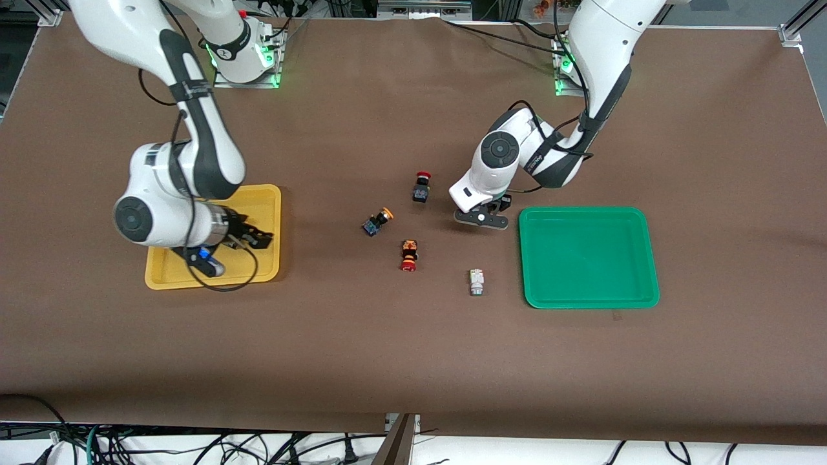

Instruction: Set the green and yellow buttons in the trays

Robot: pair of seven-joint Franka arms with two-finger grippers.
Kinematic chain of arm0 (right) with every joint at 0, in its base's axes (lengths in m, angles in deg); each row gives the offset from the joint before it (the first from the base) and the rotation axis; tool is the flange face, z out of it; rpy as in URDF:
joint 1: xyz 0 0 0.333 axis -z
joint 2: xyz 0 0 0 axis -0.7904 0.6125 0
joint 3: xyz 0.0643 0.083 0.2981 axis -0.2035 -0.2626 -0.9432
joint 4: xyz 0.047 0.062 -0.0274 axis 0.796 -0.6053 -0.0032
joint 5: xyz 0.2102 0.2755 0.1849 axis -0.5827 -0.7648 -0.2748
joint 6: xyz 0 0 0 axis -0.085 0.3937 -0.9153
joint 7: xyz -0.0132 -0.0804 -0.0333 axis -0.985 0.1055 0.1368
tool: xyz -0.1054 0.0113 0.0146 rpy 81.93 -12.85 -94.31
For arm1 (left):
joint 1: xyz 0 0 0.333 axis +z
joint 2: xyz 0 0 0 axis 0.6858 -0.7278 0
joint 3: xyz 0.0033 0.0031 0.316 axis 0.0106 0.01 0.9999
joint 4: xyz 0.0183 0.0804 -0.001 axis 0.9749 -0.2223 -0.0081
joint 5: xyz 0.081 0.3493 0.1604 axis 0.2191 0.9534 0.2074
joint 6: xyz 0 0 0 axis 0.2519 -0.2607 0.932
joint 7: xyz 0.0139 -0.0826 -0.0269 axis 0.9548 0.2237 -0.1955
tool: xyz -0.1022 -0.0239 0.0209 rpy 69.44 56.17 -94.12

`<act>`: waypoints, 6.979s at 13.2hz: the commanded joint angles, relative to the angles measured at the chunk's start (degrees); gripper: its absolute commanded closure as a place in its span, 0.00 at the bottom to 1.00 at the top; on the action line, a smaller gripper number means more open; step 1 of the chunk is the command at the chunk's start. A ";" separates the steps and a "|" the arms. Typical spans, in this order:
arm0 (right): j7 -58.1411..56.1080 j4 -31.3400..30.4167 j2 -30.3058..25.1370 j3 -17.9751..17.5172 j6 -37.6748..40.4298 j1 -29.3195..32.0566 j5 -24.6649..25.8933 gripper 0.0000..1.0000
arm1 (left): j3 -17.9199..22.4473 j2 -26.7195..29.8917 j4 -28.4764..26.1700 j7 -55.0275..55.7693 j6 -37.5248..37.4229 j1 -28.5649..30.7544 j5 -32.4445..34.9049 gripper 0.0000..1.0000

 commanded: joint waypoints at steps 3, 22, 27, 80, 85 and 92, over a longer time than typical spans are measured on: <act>18.53 3.87 5.67 -1.03 -5.65 -10.40 -8.53 0.16 | -0.09 3.60 1.02 0.86 -3.21 3.04 1.29 1.00; 1.82 2.39 5.06 16.53 3.27 -22.02 -1.73 0.92 | 8.36 2.13 10.76 -26.31 -10.43 13.08 -12.67 0.00; -15.52 -5.77 4.97 23.22 -3.28 -21.93 0.86 0.89 | 8.00 -6.56 19.73 -10.95 -6.41 4.65 -13.13 0.00; -34.69 9.50 -27.55 -8.50 25.17 14.19 20.11 0.01 | 18.28 16.60 24.75 -28.07 -38.63 15.79 -15.77 0.00; -34.69 9.50 -27.55 -8.50 25.44 14.19 20.20 0.01 | 24.78 18.91 34.24 -28.15 -49.62 15.62 -15.86 0.00; -34.78 9.50 -27.46 -8.50 25.44 14.19 20.20 0.01 | 21.89 17.42 34.60 -27.97 -54.03 15.09 -15.94 0.00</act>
